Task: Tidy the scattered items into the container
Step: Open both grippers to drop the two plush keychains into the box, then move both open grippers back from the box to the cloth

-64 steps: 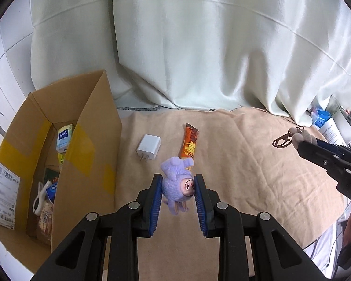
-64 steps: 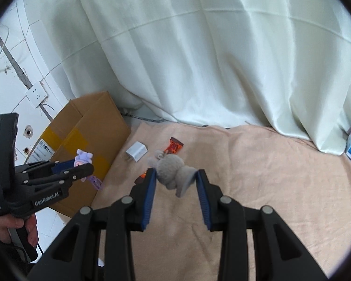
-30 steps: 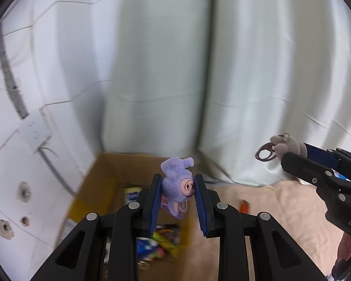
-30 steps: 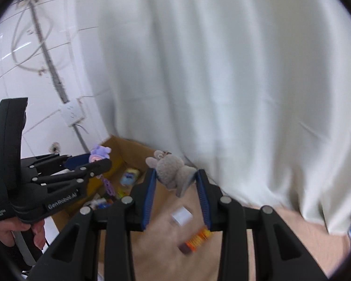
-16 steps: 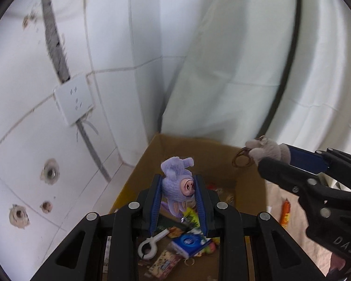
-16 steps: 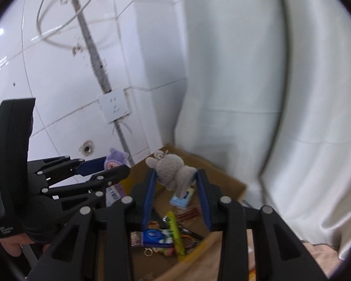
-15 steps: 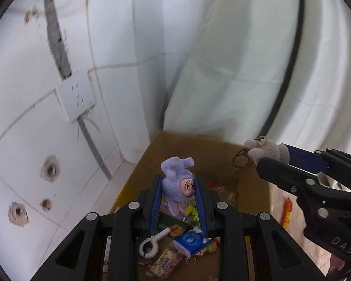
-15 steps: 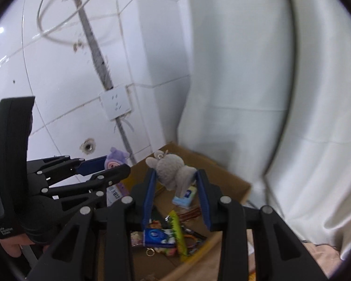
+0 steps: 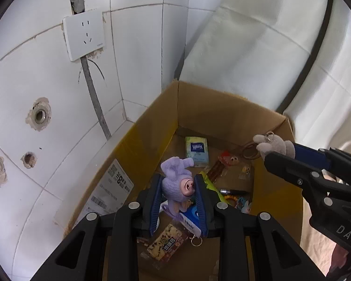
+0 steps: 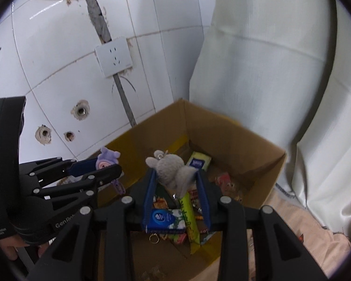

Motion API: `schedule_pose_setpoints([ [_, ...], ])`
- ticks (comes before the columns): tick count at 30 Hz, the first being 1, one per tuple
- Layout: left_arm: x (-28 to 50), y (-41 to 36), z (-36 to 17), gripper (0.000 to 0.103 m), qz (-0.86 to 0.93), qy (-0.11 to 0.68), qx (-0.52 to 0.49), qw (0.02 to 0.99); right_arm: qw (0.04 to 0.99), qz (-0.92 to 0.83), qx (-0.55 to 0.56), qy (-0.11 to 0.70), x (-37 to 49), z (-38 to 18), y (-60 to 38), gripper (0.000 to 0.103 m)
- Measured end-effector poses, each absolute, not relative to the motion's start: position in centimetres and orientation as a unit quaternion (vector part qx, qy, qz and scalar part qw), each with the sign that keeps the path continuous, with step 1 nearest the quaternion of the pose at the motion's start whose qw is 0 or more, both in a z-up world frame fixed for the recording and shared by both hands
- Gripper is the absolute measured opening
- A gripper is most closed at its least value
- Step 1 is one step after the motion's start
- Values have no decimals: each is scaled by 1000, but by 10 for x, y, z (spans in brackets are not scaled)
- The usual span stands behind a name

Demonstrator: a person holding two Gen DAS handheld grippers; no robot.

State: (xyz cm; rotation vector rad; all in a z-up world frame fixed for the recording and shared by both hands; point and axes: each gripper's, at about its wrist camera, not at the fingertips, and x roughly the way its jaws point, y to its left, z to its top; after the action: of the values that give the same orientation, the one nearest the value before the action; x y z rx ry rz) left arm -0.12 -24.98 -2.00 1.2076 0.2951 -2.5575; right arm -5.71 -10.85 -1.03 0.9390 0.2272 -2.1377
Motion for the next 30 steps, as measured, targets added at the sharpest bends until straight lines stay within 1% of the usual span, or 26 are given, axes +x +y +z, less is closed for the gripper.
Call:
schedule_pose_setpoints([
  [5, -3, -250, -21, 29, -888, 113, 419, 153, 388, -836, 376, 95, -56, -14, -111, 41],
  [6, -3, -250, -19, 33, -889, 111, 417, 155, 387, -836, 377, 97, -56, -15, -112, 41],
  [8, -3, -248, -15, 56, -891, 101, 410, 166, 386, -837, 373, 100, -55, -13, -111, 42],
  [9, -5, -247, -14, 82, -892, 97, 409, 167, 383, -840, 369, 104, -54, -12, -110, 51],
  [10, -5, -247, -13, 93, -891, 92, 409, 176, 381, -842, 366, 109, -54, -11, -110, 58],
  [11, -4, -247, -11, 96, -892, 90, 405, 176, 377, -845, 362, 112, -53, -10, -109, 69],
  [12, -5, -247, -9, 100, -894, 90, 404, 171, 373, -848, 359, 113, -53, -10, -107, 72],
  [13, -5, -247, -9, 101, -894, 91, 406, 167, 369, -852, 354, 113, -53, -8, -104, 75],
  [15, -6, -246, -9, 102, -892, 93, 410, 168, 356, -860, 347, 118, -54, -6, -99, 93],
  [17, -6, -244, -9, 102, -891, 88, 411, 170, 348, -867, 337, 115, -56, -4, -90, 103],
  [24, -10, -228, -6, 102, -891, 81, 417, 159, 324, -879, 335, 98, -63, 0, -66, 103],
  [30, -20, -204, 17, 102, -902, 72, 402, 144, 307, -889, 332, 69, -67, 12, -34, 103],
])
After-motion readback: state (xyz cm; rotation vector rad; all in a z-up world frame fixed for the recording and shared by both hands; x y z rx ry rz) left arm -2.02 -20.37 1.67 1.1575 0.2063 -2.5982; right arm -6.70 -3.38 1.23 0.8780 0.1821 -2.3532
